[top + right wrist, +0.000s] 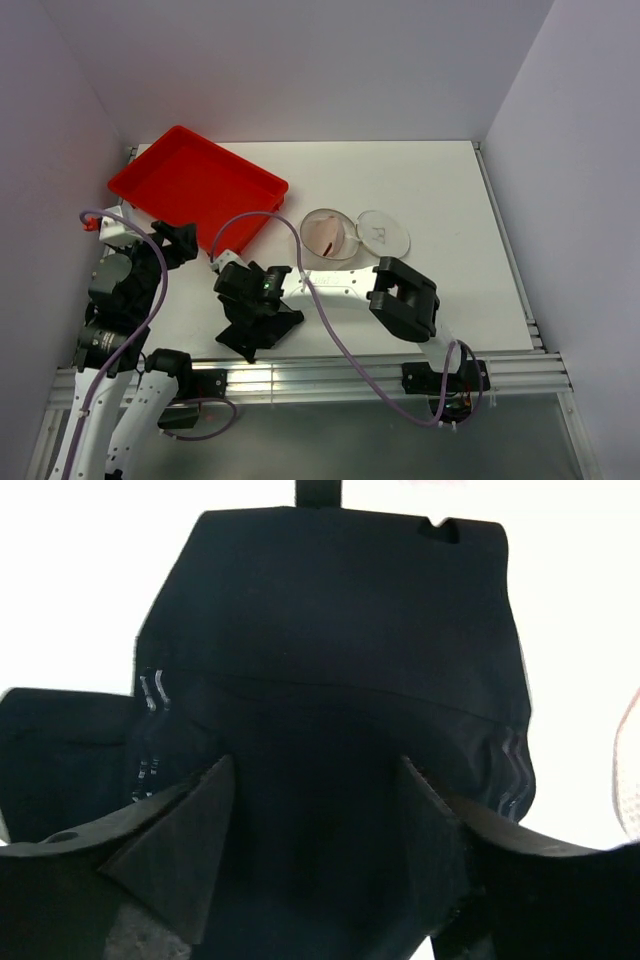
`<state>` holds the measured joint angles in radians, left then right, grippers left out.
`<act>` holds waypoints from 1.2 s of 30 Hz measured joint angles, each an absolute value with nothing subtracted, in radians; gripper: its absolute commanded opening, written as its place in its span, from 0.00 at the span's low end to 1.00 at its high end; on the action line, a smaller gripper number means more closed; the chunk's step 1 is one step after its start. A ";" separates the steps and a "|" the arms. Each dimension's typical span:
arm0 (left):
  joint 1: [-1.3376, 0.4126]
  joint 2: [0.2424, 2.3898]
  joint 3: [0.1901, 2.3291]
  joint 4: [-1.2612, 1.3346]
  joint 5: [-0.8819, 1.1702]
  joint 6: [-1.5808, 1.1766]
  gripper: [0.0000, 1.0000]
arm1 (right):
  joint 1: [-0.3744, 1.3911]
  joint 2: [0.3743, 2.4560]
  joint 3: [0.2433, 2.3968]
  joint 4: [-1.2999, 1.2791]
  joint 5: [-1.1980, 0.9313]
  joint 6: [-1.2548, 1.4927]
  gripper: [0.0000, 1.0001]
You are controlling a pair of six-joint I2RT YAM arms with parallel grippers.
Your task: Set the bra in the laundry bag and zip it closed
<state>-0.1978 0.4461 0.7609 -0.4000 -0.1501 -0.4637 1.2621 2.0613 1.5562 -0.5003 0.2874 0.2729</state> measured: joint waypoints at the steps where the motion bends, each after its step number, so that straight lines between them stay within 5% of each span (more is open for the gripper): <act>1: -0.188 0.450 0.761 -0.400 -0.142 -0.464 0.81 | 1.263 2.061 1.558 -0.507 0.290 0.273 0.79; 5: -0.159 0.466 0.761 -0.398 -0.110 -0.464 0.81 | 1.280 2.060 1.564 -0.521 0.295 0.271 0.83; 11: -0.149 0.469 0.757 -0.391 -0.091 -0.464 0.81 | 1.320 2.043 1.558 -0.515 0.266 0.271 0.73; 17: -0.140 0.469 0.757 -0.385 -0.083 -0.464 0.81 | 1.332 2.041 1.554 -0.511 0.250 0.273 0.80; 27: -0.134 0.469 0.757 -0.385 -0.086 -0.464 0.81 | 1.335 2.032 1.536 -0.481 0.224 0.271 0.68; 33: -0.126 0.469 0.757 -0.385 -0.105 -0.464 0.81 | 1.354 2.035 1.536 -0.499 0.246 0.267 0.74; 36: -0.124 0.469 0.757 -0.385 -0.107 -0.464 0.81 | 1.362 2.033 1.536 -0.501 0.271 0.257 0.60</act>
<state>-0.1238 0.4690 0.7574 -0.3855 -0.1066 -0.4641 1.3617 2.0331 1.5360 -0.5011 0.2710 0.2565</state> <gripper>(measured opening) 0.810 0.665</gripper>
